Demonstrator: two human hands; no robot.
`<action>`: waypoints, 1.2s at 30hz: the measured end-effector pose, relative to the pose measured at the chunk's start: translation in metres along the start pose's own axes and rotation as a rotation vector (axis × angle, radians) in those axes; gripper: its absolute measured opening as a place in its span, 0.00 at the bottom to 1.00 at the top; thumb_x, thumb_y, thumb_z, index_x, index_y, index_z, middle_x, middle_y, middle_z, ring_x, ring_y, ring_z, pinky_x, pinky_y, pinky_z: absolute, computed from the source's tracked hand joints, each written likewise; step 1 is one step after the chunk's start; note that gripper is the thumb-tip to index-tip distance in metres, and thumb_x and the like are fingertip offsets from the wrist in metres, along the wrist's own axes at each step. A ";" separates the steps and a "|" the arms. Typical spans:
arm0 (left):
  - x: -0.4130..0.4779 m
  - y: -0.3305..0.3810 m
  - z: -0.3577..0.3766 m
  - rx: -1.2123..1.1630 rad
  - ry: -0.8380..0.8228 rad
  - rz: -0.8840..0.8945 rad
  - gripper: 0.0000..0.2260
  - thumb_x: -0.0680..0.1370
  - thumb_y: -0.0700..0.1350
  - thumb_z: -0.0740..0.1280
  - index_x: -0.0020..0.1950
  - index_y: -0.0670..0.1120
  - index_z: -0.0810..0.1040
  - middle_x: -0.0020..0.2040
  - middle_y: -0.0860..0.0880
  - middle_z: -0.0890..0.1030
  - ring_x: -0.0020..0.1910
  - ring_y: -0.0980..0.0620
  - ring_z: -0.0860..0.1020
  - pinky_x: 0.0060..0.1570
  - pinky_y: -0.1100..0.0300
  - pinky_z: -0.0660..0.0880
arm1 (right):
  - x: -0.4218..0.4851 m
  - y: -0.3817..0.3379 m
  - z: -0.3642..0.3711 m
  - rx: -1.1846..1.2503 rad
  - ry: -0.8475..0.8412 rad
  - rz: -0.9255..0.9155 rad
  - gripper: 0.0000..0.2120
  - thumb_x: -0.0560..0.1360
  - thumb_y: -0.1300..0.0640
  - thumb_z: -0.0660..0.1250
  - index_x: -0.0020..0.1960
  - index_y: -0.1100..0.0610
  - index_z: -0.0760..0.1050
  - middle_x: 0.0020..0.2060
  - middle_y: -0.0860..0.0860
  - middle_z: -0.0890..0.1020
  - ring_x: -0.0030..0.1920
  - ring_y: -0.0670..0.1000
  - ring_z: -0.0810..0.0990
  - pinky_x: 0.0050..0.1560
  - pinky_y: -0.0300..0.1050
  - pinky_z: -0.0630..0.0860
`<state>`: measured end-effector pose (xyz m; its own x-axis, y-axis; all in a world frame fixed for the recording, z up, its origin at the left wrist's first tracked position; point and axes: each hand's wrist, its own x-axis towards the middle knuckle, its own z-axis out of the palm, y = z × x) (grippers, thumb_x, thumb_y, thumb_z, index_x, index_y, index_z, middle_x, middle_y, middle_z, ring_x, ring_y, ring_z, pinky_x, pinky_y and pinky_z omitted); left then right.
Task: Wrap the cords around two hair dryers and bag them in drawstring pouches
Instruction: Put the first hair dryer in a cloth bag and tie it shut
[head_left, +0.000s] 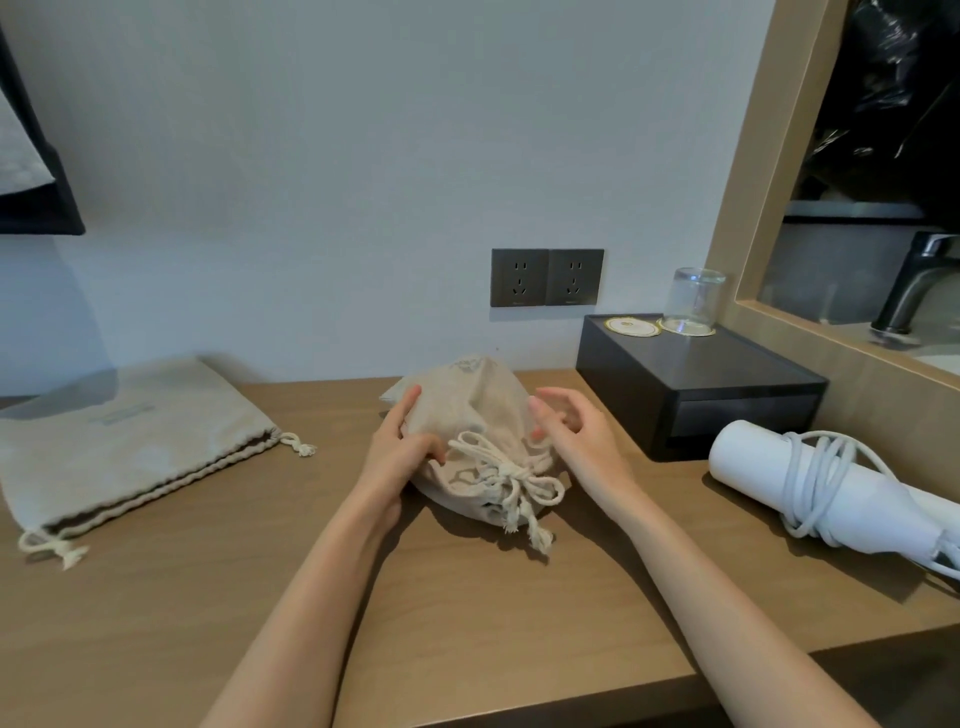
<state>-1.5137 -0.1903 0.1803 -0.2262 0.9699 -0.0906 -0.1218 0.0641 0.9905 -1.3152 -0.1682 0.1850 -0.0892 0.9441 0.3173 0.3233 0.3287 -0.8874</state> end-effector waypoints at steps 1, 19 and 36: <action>0.001 -0.001 -0.001 -0.007 -0.022 -0.010 0.38 0.51 0.35 0.64 0.53 0.70 0.75 0.64 0.48 0.73 0.59 0.44 0.75 0.56 0.47 0.75 | 0.001 0.002 0.000 -0.007 0.026 0.005 0.23 0.74 0.41 0.64 0.66 0.48 0.70 0.53 0.48 0.78 0.54 0.46 0.77 0.52 0.39 0.72; -0.010 -0.006 0.029 0.353 -0.002 0.327 0.27 0.76 0.52 0.68 0.73 0.55 0.64 0.70 0.52 0.70 0.68 0.52 0.69 0.67 0.50 0.68 | 0.004 0.017 0.018 0.053 -0.040 0.098 0.47 0.57 0.28 0.70 0.71 0.40 0.59 0.71 0.48 0.65 0.69 0.49 0.66 0.69 0.56 0.67; -0.119 0.022 0.048 0.254 0.067 0.501 0.26 0.75 0.48 0.70 0.71 0.53 0.68 0.68 0.56 0.71 0.64 0.61 0.69 0.61 0.64 0.67 | -0.074 -0.024 -0.028 0.153 0.069 -0.085 0.37 0.67 0.39 0.73 0.72 0.43 0.61 0.70 0.48 0.65 0.69 0.47 0.66 0.69 0.53 0.67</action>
<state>-1.4430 -0.2930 0.2176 -0.2579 0.8798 0.3993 0.2510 -0.3380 0.9070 -1.2898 -0.2471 0.1923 -0.0439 0.9105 0.4112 0.1695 0.4124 -0.8951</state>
